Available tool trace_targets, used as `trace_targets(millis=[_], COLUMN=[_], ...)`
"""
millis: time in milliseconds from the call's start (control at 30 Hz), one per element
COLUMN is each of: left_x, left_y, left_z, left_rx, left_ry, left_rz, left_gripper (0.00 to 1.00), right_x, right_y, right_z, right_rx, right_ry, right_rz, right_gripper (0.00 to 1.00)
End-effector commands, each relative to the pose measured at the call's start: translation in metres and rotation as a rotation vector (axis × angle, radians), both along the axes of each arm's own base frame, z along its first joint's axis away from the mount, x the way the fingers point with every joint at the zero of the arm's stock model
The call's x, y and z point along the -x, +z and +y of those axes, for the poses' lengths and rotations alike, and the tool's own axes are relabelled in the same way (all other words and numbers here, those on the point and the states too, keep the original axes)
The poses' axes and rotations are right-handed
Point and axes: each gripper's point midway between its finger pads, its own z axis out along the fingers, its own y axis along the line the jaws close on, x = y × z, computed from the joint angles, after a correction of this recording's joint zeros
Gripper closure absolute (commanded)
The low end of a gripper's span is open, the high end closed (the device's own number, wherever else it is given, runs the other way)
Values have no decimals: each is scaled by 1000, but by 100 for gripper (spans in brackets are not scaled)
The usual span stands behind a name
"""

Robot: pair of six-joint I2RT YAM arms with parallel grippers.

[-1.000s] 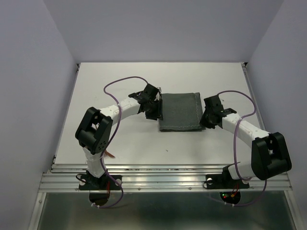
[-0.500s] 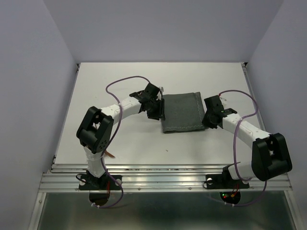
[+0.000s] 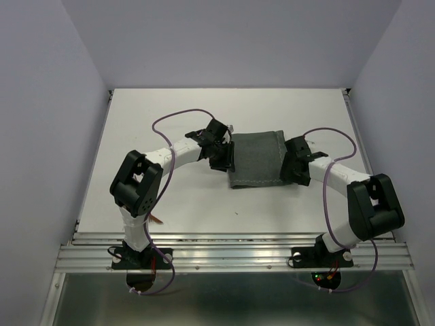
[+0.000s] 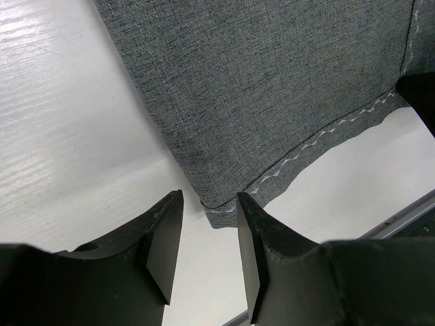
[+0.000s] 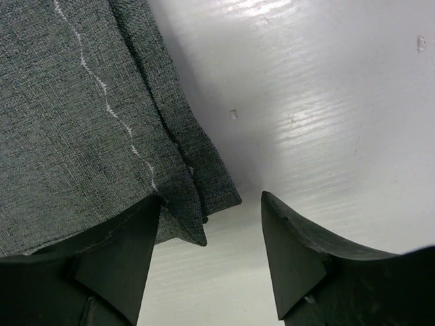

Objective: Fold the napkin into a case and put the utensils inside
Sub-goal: Move the square-folded napkin to the center of the board.

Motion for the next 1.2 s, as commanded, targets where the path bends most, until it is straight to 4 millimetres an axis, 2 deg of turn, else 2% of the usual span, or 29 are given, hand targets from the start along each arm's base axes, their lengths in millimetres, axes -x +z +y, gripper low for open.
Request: trace_targets(millis=[0, 267, 333, 367, 467, 567, 600, 867, 1033, 1167], left_x=[-5, -3, -3, -3, -3, -2, -2, -4, -2, 1], left_y=[14, 13, 13, 13, 12, 13, 11, 12, 9, 4], left_z=[-10, -9, -10, -10, -9, -10, -9, -7, -7, -9], left_rx=[27, 24, 24, 23, 21, 22, 20, 5, 4, 8], left_ry=[-30, -35, -38, -37, -38, -39, -38, -34, -38, -58], left_rz=[-40, -38, -38, -39, -39, -42, -40, -51, -42, -24], left_gripper=[52, 52, 52, 52, 52, 52, 52, 52, 52, 52], right_x=[-19, -29, -29, -30, -32, -30, -30, -15, -5, -6], right_y=[1, 4, 3, 4, 7, 7, 7, 3, 7, 10], right_z=[5, 0, -2, -2, -2, 1, 2, 27, 23, 16], right_rx=[-19, 18, 29, 29, 24, 6, -3, -158, -168, -137], right_ry=[35, 41, 37, 36, 34, 39, 42, 62, 19, -3], right_rz=[-41, -71, -76, -81, -97, -102, -101, -83, -88, -101], right_gripper=[36, 46, 52, 56, 79, 92, 99, 99, 99, 99])
